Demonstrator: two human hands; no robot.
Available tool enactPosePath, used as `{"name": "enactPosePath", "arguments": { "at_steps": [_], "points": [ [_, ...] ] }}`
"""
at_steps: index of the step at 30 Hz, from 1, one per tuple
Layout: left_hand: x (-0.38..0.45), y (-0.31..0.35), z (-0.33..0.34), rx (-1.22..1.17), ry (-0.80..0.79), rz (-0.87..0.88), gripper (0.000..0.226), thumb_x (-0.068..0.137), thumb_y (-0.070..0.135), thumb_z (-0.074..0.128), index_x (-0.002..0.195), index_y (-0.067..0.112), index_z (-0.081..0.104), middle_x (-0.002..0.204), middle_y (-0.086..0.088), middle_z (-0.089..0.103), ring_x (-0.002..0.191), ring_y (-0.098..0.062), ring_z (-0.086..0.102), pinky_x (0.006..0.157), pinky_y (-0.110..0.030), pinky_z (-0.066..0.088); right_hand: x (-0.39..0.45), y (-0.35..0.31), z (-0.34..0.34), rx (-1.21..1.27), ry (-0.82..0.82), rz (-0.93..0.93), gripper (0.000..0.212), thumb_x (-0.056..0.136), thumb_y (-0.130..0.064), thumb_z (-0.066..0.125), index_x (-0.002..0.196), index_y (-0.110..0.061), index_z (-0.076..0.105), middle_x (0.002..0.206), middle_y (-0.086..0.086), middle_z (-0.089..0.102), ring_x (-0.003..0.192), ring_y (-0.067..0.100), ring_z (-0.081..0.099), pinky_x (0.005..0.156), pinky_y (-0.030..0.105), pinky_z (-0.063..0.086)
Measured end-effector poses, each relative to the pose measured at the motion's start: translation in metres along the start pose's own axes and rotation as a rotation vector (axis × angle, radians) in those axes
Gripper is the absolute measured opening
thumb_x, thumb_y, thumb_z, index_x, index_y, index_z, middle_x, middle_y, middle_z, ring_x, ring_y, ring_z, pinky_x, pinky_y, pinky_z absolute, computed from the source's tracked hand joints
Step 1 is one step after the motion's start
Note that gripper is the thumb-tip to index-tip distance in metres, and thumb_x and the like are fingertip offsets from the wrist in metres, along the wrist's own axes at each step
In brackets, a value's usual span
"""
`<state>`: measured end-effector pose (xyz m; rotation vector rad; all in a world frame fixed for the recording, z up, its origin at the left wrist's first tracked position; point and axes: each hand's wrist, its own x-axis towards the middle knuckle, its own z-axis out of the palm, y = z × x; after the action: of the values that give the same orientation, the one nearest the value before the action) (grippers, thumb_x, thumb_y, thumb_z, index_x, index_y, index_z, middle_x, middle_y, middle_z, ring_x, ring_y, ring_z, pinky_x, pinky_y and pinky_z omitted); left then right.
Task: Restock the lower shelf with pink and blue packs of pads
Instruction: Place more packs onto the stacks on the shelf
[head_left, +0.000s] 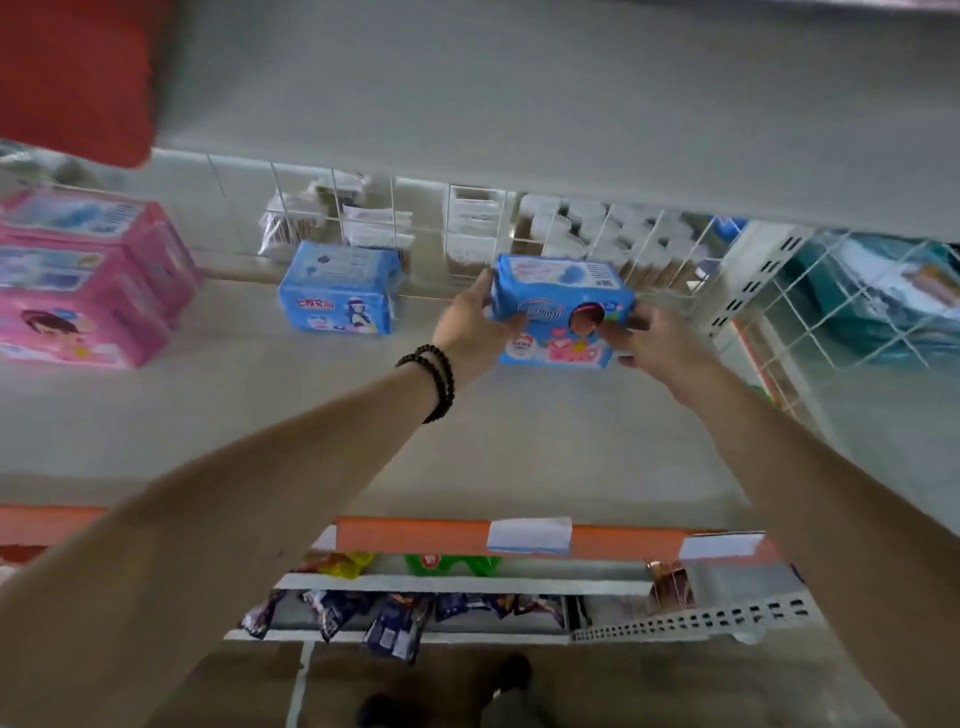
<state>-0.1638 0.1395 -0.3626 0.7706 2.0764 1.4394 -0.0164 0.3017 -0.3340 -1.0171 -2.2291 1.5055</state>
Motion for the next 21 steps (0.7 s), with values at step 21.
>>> {"name": "enactPosePath", "arguments": {
  "at_steps": [21],
  "points": [
    [0.040,0.006,0.027,0.446,0.109,0.023,0.046,0.097,0.020,0.063,0.139,0.021,0.046,0.128,-0.008,0.063,0.119,-0.027,0.059,0.101,-0.042,0.053,0.061,0.026,-0.005,0.031,-0.009,0.134,0.038,0.099,-0.007,0.058,0.137,-0.006,0.051,0.113,0.010,0.058,0.090,0.016,0.061,0.055,0.014,0.049]
  ]
}}
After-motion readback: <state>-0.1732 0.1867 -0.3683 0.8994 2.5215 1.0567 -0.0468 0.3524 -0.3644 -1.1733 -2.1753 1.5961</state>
